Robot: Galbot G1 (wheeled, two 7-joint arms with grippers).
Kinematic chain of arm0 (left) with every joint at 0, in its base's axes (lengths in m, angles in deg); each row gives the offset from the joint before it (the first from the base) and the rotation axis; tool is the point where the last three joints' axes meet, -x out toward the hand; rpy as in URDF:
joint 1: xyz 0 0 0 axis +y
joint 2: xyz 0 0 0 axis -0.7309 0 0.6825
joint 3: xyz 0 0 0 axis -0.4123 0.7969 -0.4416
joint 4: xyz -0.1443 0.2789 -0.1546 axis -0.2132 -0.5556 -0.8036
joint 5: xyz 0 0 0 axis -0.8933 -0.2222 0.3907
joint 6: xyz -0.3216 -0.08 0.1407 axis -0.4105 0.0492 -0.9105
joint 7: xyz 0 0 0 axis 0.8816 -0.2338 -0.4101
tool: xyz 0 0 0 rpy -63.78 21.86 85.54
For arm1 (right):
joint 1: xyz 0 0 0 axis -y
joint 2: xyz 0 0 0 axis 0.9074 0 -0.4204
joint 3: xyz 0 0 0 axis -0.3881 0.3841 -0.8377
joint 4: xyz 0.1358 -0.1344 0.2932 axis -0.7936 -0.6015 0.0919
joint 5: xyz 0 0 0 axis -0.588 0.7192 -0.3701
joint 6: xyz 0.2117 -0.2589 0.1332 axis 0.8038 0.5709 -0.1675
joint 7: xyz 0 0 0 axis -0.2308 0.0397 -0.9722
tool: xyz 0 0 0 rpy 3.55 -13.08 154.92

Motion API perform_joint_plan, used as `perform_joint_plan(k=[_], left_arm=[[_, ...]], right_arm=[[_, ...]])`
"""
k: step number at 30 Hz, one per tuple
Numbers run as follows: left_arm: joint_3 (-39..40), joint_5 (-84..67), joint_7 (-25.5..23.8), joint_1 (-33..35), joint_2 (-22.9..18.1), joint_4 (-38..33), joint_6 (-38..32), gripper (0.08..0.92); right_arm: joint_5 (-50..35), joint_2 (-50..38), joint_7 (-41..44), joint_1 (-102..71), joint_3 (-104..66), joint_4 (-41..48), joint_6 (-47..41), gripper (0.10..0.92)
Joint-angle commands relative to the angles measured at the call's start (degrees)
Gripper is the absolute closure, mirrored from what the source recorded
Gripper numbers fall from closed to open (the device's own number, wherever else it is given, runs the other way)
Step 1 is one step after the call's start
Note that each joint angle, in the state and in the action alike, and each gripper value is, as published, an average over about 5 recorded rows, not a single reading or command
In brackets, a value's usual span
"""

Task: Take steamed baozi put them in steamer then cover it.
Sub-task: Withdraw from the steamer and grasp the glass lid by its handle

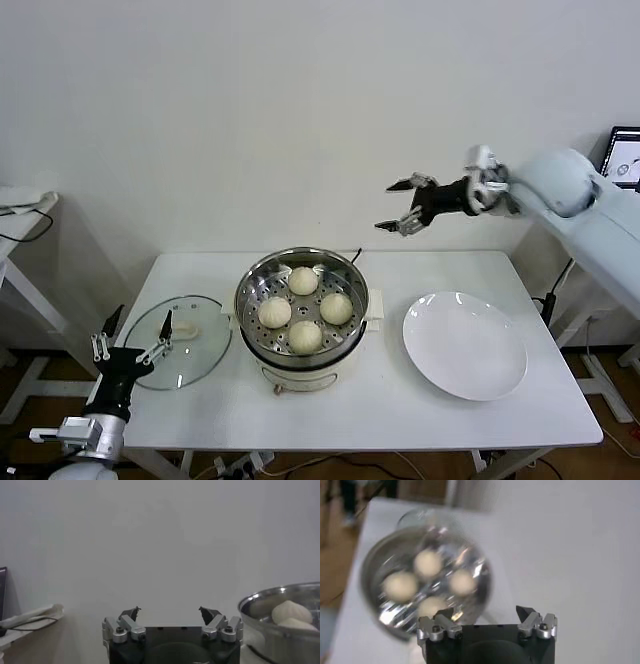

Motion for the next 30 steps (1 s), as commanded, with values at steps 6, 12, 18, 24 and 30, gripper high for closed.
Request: perform_joint_plan(k=[6, 12, 18, 24, 30], left_arm=[[1.0, -0.5, 1.5, -1.7, 0.7, 0.5, 0.0, 0.177], [1.2, 0.5, 1.2, -1.8, 1.0, 2.0, -1.4, 0.177], [1.1, 2.1, 1.3, -2.3, 1.4, 3.8, -2.5, 0.177], [1.7, 6.2, 2.4, -2.3, 1.2, 5.2, -3.4, 0.177], [1.8, 16.8, 4.4, -1.7, 1.8, 7.6, -6.1, 0.177]], right_arm=[[-5.6, 5.6, -34.6, -64.8, -61.7, -18.2, 14.2, 0.203], [1.0, 19.2, -38.8, -76.1, -65.7, -24.2, 19.3, 0.203], [6.2, 28.5, -40.6, -81.8, -65.0, -26.2, 24.0, 0.203], [14.4, 34.6, -39.0, -86.1, -62.9, -23.5, 31.6, 0.203], [15.7, 39.4, -37.4, -89.9, -62.2, -23.4, 35.3, 0.203]])
